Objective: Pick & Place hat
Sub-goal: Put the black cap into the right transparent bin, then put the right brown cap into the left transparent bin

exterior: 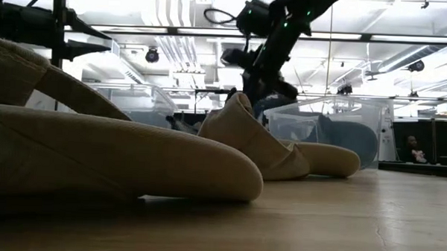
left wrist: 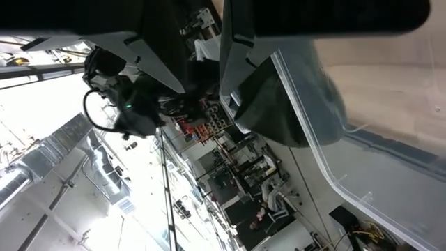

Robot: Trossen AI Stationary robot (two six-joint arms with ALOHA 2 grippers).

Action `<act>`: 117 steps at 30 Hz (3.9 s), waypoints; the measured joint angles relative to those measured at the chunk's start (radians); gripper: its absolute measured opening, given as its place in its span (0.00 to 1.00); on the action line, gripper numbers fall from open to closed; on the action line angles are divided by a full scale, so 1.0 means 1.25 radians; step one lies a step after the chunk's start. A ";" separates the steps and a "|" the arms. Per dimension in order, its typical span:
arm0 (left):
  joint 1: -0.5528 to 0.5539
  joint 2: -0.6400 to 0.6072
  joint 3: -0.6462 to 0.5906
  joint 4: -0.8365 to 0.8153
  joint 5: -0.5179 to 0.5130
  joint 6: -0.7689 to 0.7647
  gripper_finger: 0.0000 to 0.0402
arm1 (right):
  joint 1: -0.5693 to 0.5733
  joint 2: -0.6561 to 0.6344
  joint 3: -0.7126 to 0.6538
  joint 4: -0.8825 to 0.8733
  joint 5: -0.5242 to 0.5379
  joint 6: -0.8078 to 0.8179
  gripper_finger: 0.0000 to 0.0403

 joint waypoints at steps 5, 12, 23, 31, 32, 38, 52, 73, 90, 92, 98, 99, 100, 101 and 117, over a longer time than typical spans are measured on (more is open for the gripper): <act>0.000 0.000 0.000 0.000 -0.001 0.002 0.20 | 0.001 -0.051 0.000 -0.007 -0.011 0.008 0.03; 0.000 0.000 0.000 0.000 0.000 0.001 0.20 | 0.006 -0.143 0.001 -0.050 -0.009 0.006 0.03; 0.000 0.000 0.000 0.000 0.000 0.001 0.20 | 0.006 -0.300 0.001 -0.225 0.028 -0.085 0.03; 0.000 0.000 0.000 0.000 0.000 0.001 0.20 | -0.018 -0.422 0.001 -0.380 0.191 -0.127 0.03; 0.000 0.000 0.000 0.000 0.000 0.001 0.20 | -0.021 -0.435 0.001 -0.393 0.217 -0.127 0.03; 0.000 0.000 0.000 0.000 0.000 0.001 0.20 | -0.048 -0.484 0.001 -0.430 0.343 -0.183 0.03; 0.000 0.000 0.000 0.000 0.000 -0.002 0.20 | -0.125 -0.358 0.001 -0.555 0.345 -0.283 0.03; 0.000 0.000 0.000 0.003 0.000 -0.003 0.20 | -0.128 -0.198 0.001 -0.585 0.265 -0.316 0.09; 0.000 0.000 0.000 0.001 0.000 -0.003 0.20 | -0.128 -0.295 0.018 -0.578 0.265 -0.319 0.61; 0.000 0.000 0.000 0.000 0.000 -0.002 0.20 | -0.128 -0.317 0.031 -0.559 0.265 -0.314 0.61; 0.000 0.000 0.000 0.000 0.000 0.001 0.20 | -0.109 -0.397 0.046 -0.426 0.129 -0.352 0.58; 0.000 0.000 0.000 0.000 0.000 0.001 0.20 | -0.105 -0.407 0.046 -0.399 0.092 -0.354 0.57; 0.000 0.000 0.000 0.000 0.000 0.001 0.20 | -0.103 -0.414 0.046 -0.375 0.056 -0.356 0.57; 0.000 0.000 0.000 0.000 0.000 0.001 0.20 | -0.101 -0.421 0.046 -0.357 0.027 -0.357 0.56; 0.000 0.000 0.026 0.003 0.074 -0.045 0.20 | 0.047 -0.342 0.045 -0.272 -0.153 -0.410 0.55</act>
